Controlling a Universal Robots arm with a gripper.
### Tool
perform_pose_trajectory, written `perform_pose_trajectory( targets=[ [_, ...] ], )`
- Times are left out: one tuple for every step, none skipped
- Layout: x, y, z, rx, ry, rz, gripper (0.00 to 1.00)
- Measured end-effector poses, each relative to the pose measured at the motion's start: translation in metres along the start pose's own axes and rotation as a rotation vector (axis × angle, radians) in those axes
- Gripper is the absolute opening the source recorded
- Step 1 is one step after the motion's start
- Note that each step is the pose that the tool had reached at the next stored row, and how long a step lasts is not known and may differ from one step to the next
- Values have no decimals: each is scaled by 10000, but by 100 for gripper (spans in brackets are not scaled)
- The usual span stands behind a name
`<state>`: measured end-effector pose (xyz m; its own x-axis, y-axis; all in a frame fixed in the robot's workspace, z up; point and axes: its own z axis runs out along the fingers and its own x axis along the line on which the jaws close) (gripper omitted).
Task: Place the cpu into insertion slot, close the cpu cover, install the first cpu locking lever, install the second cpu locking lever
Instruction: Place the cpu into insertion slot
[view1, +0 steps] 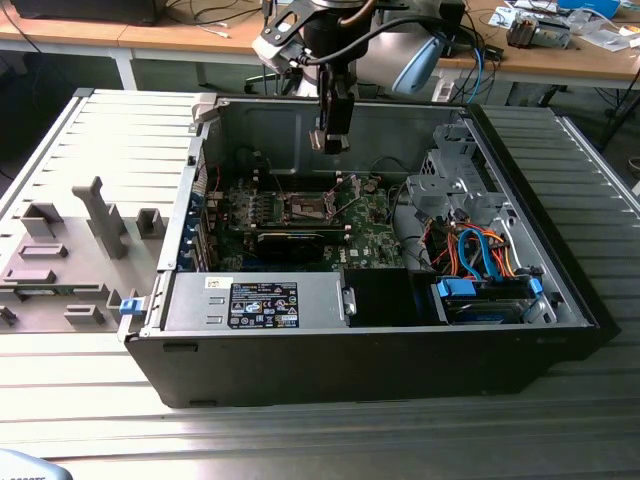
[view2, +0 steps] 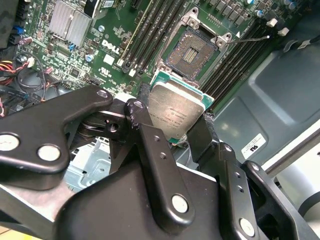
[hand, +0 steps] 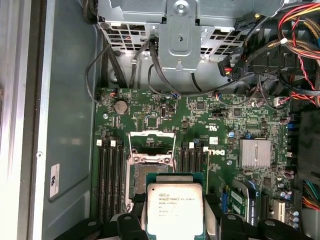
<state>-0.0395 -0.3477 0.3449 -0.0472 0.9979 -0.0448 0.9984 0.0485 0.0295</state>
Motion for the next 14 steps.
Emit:
perform_pose_trajectory(
  targets=[
    [0, 0, 0, 0, -1, 9, 55],
    [0, 0, 0, 0, 0, 17, 55],
    [0, 0, 0, 1, -1, 33, 55],
    [0, 0, 0, 1, -1, 44, 55],
    [0, 0, 0, 2, -1, 53, 55],
    [0, 0, 0, 2, -2, 65, 55],
    [0, 0, 0, 2, -2, 73, 55],
    [0, 0, 0, 3, -2, 81, 55],
    [0, 0, 0, 3, -2, 89, 55],
    [0, 0, 0, 4, -3, 102, 55],
    [0, 0, 0, 5, -3, 111, 55],
    [0, 0, 0, 5, -3, 118, 55],
    [0, 0, 0, 6, -4, 131, 55],
    [0, 0, 0, 6, -4, 143, 55]
  ],
)
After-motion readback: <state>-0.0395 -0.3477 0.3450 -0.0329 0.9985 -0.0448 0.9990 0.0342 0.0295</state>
